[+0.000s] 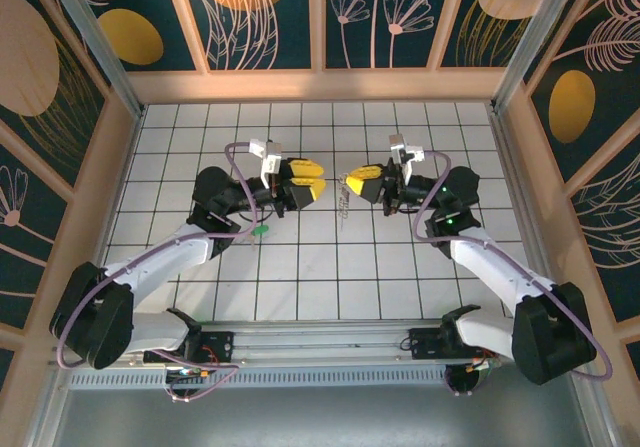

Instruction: Put the keys on the keyring

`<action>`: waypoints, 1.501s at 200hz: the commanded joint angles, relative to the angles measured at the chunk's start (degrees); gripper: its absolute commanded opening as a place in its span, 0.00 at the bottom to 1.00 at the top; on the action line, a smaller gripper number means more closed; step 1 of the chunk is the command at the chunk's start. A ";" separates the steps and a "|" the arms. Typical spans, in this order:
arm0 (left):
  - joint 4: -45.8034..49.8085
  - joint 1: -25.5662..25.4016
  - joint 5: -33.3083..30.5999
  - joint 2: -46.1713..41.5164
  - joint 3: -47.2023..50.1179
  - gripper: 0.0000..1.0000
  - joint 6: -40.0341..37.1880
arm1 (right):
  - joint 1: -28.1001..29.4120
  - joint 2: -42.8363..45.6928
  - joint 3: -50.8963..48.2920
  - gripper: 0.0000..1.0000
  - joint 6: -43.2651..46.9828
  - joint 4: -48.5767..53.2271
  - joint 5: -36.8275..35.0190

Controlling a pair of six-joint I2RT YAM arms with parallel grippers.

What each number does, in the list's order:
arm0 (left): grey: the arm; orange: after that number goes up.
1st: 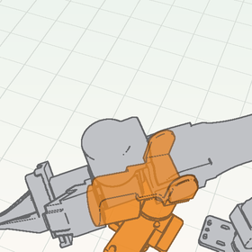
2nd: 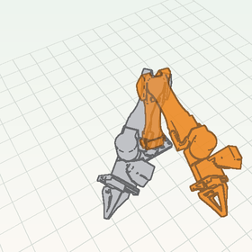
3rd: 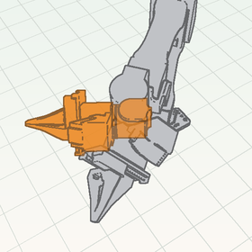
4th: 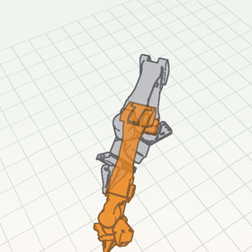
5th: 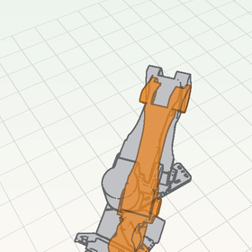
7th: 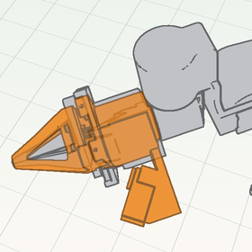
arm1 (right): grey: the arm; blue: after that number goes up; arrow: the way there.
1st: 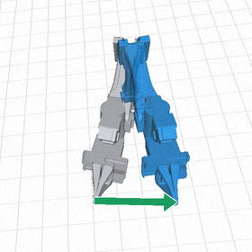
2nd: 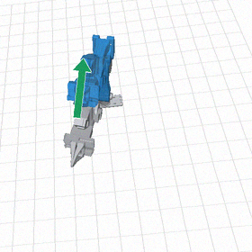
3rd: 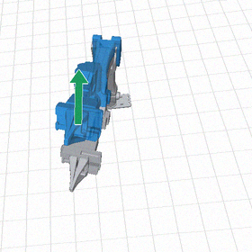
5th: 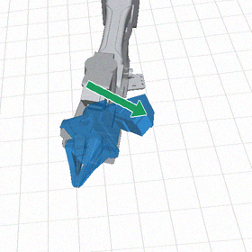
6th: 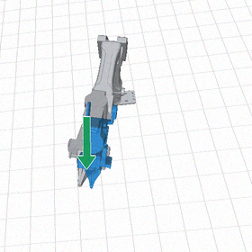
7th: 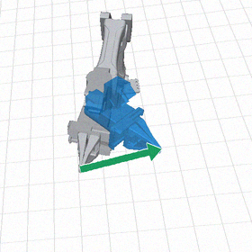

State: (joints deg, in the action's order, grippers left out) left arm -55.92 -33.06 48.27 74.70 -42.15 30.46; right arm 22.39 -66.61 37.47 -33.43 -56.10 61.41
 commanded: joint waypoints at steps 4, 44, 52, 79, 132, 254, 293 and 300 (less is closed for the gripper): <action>-4.93 0.18 3.48 1.33 -0.56 0.38 2.28 | 1.44 -0.78 2.42 0.00 -1.12 -5.25 0.94; -6.42 0.19 4.64 2.42 -1.25 0.37 3.28 | 2.68 -1.68 2.78 0.00 -0.67 -4.89 0.14; -6.56 0.19 4.64 2.50 -1.27 0.38 3.38 | 2.91 -1.81 2.87 0.00 -0.58 -4.83 0.12; -6.63 0.23 4.77 2.72 -1.62 0.38 3.47 | 3.51 -2.12 3.12 0.00 -0.13 -4.38 -0.15; -7.11 0.20 5.08 3.95 -2.66 0.38 3.88 | 4.41 -2.72 3.51 0.00 0.34 -3.87 -0.23; -9.91 -0.34 8.84 6.51 -4.51 0.27 6.81 | 4.70 -3.18 3.48 0.00 1.35 -2.81 -0.98; -9.56 -0.60 9.48 6.87 -4.78 0.15 6.72 | 4.72 -3.18 3.48 0.00 1.45 -2.57 -1.20; -9.53 -0.60 9.47 6.87 -4.80 0.14 6.75 | 4.71 -3.15 3.48 0.00 1.44 -2.51 -1.20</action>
State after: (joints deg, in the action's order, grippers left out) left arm -63.24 -33.34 56.18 81.12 -45.12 36.88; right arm 26.70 -69.60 39.00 -33.36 -56.82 60.93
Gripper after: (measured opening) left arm 0.156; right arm 0.044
